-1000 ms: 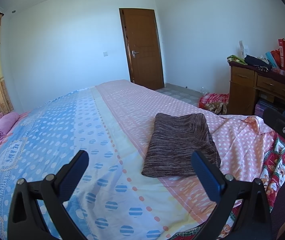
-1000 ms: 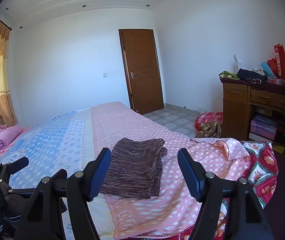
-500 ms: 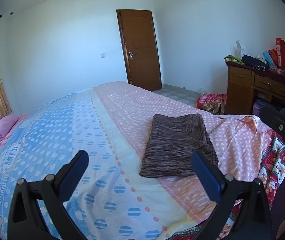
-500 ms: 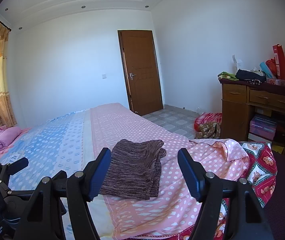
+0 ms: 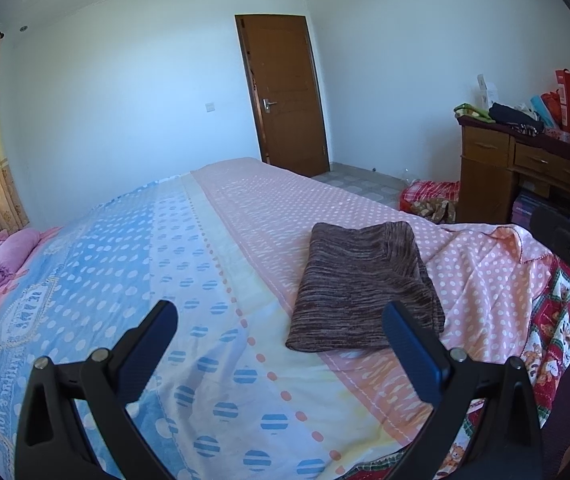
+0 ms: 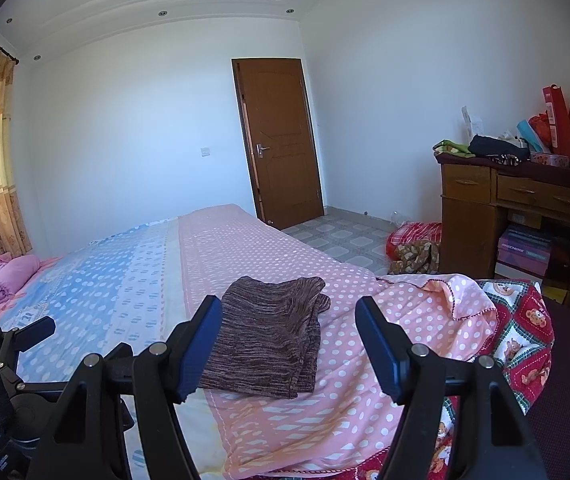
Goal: Fold small clothes
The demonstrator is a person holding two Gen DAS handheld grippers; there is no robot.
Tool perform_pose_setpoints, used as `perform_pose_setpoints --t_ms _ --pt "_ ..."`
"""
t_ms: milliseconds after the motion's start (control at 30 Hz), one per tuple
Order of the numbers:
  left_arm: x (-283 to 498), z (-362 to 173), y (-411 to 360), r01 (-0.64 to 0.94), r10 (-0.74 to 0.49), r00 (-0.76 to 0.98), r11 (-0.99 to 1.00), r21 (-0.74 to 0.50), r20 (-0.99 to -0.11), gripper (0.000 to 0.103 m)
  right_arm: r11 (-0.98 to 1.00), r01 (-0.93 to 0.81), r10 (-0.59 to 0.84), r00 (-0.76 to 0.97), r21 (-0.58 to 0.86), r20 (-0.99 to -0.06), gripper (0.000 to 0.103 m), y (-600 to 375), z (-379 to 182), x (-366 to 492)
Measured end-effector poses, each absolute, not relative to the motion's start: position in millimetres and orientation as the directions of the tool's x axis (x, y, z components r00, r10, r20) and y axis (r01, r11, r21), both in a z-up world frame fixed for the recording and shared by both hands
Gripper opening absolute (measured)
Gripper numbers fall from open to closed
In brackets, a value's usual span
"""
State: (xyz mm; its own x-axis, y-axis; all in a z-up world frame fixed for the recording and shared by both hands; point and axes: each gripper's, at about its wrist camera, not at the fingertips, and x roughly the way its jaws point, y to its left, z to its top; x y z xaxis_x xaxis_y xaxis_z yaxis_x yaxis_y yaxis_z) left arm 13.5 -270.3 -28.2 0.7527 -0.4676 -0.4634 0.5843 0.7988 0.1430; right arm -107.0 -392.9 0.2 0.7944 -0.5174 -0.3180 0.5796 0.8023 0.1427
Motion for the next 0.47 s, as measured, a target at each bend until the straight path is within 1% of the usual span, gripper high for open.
perform_pose_setpoints --t_ms 200,467 --pt "15.2 -28.6 -268.1 0.619 -0.507 0.719 0.778 0.106 -0.476 0.103 0.801 0.581 -0.518 0.793 0.145 -0.321 0.070 -394.7 0.3 -106.3" --pt "19.9 -28.5 -266.9 0.593 -0.480 0.736 0.797 0.112 -0.478 0.103 0.799 0.582 -0.517 0.792 0.148 -0.324 0.070 -396.8 -0.4 -106.1"
